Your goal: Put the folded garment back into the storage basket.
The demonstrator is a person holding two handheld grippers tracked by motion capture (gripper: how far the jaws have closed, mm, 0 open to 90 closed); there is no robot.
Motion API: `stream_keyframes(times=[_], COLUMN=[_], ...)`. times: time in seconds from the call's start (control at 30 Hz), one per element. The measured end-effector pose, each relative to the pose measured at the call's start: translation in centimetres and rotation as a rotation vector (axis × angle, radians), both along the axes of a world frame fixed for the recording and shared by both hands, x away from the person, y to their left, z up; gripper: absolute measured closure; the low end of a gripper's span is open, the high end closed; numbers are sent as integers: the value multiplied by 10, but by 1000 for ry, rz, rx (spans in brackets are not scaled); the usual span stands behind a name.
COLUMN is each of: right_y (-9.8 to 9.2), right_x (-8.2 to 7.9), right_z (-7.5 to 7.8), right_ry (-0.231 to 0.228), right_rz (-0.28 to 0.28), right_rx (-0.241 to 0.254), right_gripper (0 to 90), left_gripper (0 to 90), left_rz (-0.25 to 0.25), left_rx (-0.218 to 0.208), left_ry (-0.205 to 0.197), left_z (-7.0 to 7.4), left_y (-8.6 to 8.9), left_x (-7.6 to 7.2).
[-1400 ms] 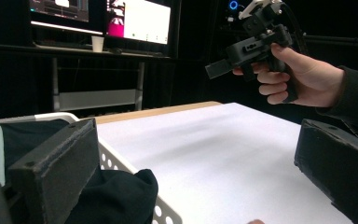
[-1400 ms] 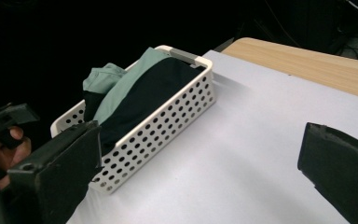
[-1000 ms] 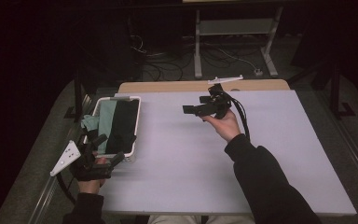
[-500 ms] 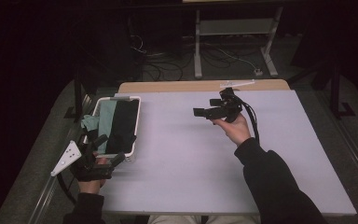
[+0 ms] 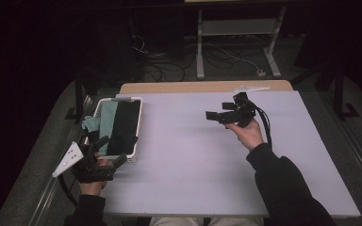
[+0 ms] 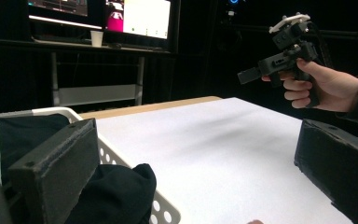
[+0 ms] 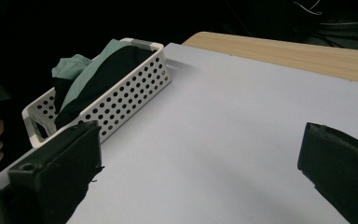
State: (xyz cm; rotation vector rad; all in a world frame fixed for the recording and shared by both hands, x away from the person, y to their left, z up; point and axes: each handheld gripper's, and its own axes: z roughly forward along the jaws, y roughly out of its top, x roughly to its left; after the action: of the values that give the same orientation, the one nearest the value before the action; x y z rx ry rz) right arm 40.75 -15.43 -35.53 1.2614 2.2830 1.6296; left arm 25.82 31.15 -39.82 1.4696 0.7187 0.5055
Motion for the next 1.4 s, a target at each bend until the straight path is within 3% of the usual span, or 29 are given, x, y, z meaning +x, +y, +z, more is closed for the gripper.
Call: stream_keyframes(times=[0.5, 1.4], right_y=[-26, -87], right_x=[-12, -46], right_z=[-9, -24], right_ry=[3, -32], right_rz=[-22, -103], right_rx=[-16, -45], right_gripper=[0, 0], left_gripper=[0, 0], left_rz=[1, 2], left_rx=[4, 14], left_ry=[10, 27], left_z=[0, -2], left_y=[-1, -1], left_x=[-1, -2])
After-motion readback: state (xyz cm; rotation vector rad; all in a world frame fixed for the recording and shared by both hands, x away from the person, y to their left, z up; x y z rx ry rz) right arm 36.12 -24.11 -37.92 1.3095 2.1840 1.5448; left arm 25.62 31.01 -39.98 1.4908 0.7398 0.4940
